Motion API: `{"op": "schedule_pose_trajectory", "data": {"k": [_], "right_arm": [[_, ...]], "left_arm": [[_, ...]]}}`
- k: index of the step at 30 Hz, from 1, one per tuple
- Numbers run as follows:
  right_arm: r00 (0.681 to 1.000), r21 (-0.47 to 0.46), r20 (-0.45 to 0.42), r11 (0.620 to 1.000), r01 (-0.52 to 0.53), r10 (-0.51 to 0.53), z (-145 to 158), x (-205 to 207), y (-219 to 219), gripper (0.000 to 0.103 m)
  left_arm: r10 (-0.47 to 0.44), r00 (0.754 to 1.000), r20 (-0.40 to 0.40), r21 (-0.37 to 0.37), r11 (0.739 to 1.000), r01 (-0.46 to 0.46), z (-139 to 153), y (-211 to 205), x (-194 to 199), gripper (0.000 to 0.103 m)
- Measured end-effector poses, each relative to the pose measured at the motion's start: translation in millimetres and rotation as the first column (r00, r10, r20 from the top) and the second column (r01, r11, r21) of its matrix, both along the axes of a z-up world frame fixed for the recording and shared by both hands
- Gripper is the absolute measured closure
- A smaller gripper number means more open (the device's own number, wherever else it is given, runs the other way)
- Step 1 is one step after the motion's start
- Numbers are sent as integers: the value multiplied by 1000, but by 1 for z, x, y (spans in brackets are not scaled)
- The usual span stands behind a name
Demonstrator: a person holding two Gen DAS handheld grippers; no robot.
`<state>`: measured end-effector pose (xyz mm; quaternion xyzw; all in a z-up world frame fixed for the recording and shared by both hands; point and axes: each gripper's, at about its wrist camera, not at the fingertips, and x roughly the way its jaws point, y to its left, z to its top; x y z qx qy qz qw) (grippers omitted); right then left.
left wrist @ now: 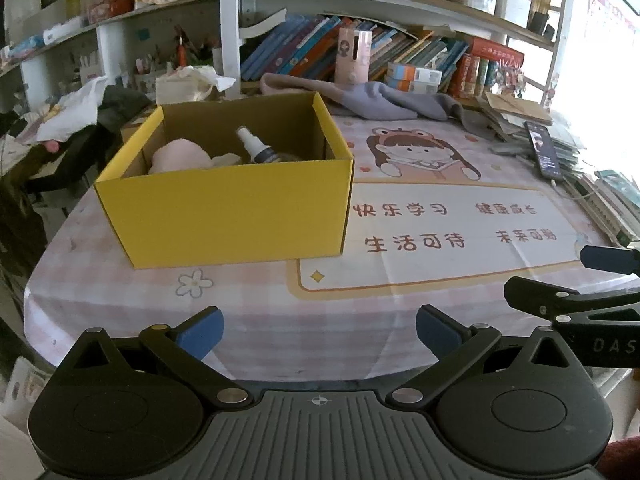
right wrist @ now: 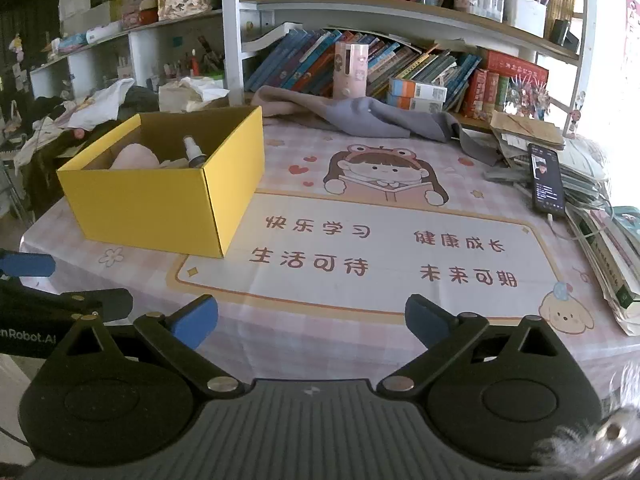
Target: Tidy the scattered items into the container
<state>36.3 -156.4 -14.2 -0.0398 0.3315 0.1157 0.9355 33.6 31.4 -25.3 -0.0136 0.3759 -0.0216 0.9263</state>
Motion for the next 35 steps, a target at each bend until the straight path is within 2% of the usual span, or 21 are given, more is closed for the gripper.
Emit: {"op": "schedule_pose_trajectory", "data": {"k": [25, 35], "right_arm": [[1000, -3, -7, 1000, 6, -6, 1, 2, -7, 1], [1000, 4, -24, 1000, 11, -11, -3, 5, -8, 0]], "left_arm": [[-2, 1000, 3, 28, 1000, 2, 1, -9, 4, 0], [-5, 1000, -3, 17, 1000, 5, -1, -7, 5, 0]]}}
